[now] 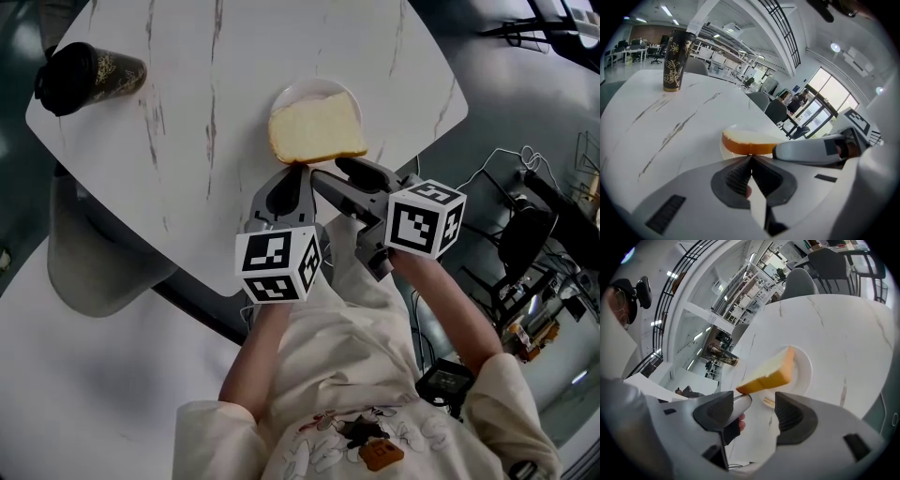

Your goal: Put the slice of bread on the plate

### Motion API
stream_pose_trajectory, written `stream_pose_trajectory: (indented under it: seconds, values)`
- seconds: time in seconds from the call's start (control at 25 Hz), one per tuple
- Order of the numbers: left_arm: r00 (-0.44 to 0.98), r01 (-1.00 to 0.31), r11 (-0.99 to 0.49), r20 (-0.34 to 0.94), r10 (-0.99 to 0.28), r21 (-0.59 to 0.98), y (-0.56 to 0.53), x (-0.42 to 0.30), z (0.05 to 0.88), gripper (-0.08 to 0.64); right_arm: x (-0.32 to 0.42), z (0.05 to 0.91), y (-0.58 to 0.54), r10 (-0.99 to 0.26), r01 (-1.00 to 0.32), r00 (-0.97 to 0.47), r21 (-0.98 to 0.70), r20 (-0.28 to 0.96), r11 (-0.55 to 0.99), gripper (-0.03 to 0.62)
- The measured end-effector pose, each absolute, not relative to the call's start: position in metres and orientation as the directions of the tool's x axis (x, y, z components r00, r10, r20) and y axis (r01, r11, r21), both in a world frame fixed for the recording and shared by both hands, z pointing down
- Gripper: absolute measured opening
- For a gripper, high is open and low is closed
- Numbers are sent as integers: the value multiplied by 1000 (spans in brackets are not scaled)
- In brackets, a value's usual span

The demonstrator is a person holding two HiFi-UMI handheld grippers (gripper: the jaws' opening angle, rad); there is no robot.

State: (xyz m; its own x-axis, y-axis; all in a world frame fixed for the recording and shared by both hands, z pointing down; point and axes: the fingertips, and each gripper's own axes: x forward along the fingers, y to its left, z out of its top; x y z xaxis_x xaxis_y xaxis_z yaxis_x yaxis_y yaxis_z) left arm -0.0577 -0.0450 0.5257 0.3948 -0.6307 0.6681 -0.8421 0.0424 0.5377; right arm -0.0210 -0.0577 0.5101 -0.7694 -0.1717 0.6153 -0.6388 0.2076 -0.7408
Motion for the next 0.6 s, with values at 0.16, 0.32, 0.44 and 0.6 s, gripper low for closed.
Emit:
stream_pose_trajectory:
  seconds: [0.16,0.32,0.44,0.6]
  values:
    - [399,-840,55,685,-610,539,-44,-57,532,8,-10,508,-39,-145,-647,-763,-744,630,169,261]
    - [399,-848,70,720,-568,525,-39,-57,542,8,-2,509,-30,-143,-640,-768,-756,624,140,261]
    - [402,-853,76,743,-535,517,-33,-54,548,8,1,509,-31,-156,-633,-772,-766,616,111,261]
    - [416,-857,74,768,-487,510,-23,-50,557,8,0,506,-36,-169,-622,-780,-776,602,109,261]
